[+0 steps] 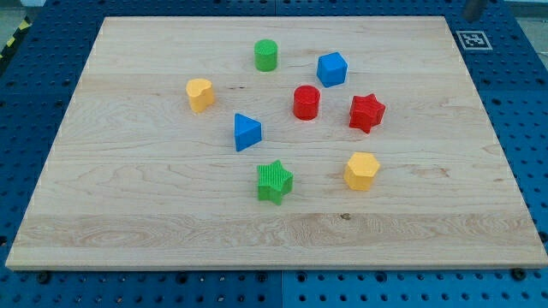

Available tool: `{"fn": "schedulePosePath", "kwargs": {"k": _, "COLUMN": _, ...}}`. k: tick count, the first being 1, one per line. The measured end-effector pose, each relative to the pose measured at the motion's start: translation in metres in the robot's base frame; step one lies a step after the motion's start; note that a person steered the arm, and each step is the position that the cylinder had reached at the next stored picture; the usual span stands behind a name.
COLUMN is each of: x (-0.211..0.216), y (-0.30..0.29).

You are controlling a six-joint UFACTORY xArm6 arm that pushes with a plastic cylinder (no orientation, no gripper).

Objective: Move your arm towards the green circle

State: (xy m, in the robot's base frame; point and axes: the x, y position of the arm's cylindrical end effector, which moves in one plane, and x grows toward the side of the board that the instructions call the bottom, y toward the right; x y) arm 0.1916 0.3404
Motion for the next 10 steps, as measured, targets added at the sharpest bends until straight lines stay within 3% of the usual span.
{"fn": "schedulePosePath", "kwargs": {"k": 8, "x": 0.001, "y": -0.017}}
{"fn": "schedulePosePath", "kwargs": {"k": 10, "x": 0.02, "y": -0.125}}
